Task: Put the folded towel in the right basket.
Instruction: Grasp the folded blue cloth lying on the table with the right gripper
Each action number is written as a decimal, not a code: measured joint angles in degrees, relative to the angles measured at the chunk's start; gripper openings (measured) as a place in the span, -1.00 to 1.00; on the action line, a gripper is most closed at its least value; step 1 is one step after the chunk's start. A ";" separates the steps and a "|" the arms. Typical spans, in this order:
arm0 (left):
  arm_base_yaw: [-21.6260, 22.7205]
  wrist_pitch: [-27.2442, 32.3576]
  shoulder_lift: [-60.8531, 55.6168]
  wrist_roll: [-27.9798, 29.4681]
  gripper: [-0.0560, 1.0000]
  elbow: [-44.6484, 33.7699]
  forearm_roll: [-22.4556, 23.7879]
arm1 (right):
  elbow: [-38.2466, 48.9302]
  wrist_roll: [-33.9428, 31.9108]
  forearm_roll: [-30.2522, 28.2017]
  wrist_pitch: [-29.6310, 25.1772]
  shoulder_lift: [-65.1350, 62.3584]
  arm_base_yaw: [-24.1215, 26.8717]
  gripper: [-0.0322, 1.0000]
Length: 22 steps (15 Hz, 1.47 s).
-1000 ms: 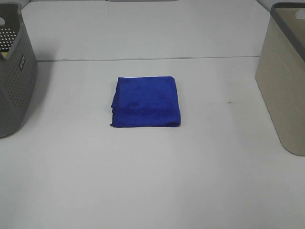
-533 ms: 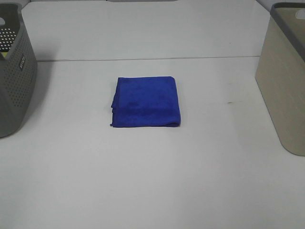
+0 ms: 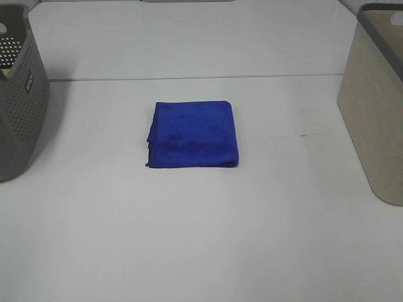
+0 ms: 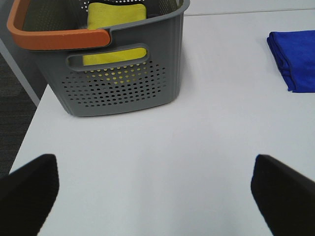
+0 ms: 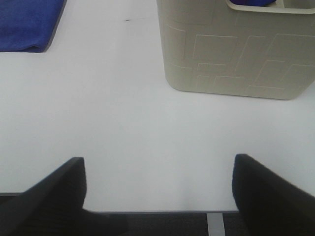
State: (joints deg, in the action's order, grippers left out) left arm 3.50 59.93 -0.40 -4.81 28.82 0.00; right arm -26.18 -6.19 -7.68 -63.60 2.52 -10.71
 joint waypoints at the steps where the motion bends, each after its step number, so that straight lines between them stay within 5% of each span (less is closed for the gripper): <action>1: 0.00 0.00 0.00 0.00 0.98 0.00 0.00 | 0.00 0.00 0.00 0.00 0.00 0.00 0.60; 7: 0.00 0.00 0.00 0.00 0.98 0.00 0.00 | -7.22 0.46 6.02 7.62 3.21 0.00 0.57; 11: 0.00 0.00 0.00 0.00 0.98 0.00 0.00 | -19.82 8.02 14.90 12.95 16.73 0.00 0.57; 19: 0.00 0.00 0.00 0.00 0.98 0.00 0.00 | -45.38 38.16 47.38 14.32 67.84 0.00 0.57; 22: 0.00 0.00 0.00 0.00 0.98 0.00 0.00 | -56.78 44.18 58.33 13.98 92.19 0.00 0.57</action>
State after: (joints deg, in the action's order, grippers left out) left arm 3.50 59.93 -0.40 -4.81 28.82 0.00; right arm -82.96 37.99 50.65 -49.62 94.71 -10.71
